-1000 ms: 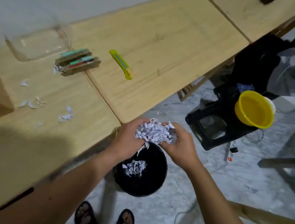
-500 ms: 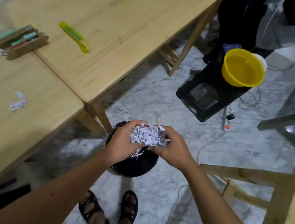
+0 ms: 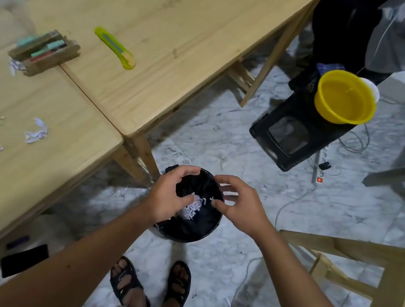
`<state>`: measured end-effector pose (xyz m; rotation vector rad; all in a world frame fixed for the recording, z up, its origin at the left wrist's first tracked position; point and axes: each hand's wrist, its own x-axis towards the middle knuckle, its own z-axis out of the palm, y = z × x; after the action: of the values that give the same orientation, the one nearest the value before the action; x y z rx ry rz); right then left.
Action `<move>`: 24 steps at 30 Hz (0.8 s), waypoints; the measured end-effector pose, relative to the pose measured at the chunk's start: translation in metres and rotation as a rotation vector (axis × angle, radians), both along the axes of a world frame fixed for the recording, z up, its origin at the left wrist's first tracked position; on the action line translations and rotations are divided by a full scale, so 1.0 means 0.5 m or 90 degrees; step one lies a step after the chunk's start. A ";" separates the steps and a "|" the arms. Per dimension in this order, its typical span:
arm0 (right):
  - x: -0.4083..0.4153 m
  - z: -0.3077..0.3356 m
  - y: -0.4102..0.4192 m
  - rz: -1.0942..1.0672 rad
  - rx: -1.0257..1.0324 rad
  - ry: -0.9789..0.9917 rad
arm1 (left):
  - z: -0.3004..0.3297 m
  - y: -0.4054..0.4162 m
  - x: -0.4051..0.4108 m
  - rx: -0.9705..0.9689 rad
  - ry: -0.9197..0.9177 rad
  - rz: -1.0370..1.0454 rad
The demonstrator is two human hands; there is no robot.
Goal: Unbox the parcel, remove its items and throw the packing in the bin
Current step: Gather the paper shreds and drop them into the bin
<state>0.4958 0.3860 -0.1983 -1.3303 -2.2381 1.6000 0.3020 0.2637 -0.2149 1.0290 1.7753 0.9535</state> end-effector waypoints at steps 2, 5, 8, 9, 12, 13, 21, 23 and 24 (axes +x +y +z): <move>-0.006 0.012 0.002 0.001 -0.004 0.004 | 0.008 -0.005 -0.009 0.008 -0.002 0.015; -0.026 0.044 0.002 -0.007 0.002 0.024 | 0.037 -0.016 -0.034 0.034 0.002 0.041; -0.083 0.096 0.001 0.029 0.037 0.048 | 0.095 -0.040 -0.083 0.065 0.004 0.078; -0.113 0.114 -0.001 0.049 0.056 0.060 | 0.117 -0.051 -0.106 0.073 -0.002 0.092; -0.223 0.157 -0.018 0.095 0.094 0.109 | 0.175 -0.096 -0.195 0.096 -0.046 0.181; -0.263 0.167 -0.028 0.109 0.102 0.123 | 0.190 -0.115 -0.226 0.109 -0.049 0.216; -0.548 0.161 -0.144 0.263 0.138 0.167 | 0.173 -0.344 -0.432 0.122 0.287 0.469; -0.602 0.142 -0.173 0.309 0.176 0.174 | 0.143 -0.400 -0.448 0.081 0.378 0.494; -0.625 0.131 -0.186 0.333 0.194 0.171 | 0.128 -0.423 -0.450 0.058 0.390 0.500</move>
<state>0.1832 0.2929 -0.1328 -0.4459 -2.6411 1.3662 0.0769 0.0523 -0.1510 0.7042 2.7789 1.2692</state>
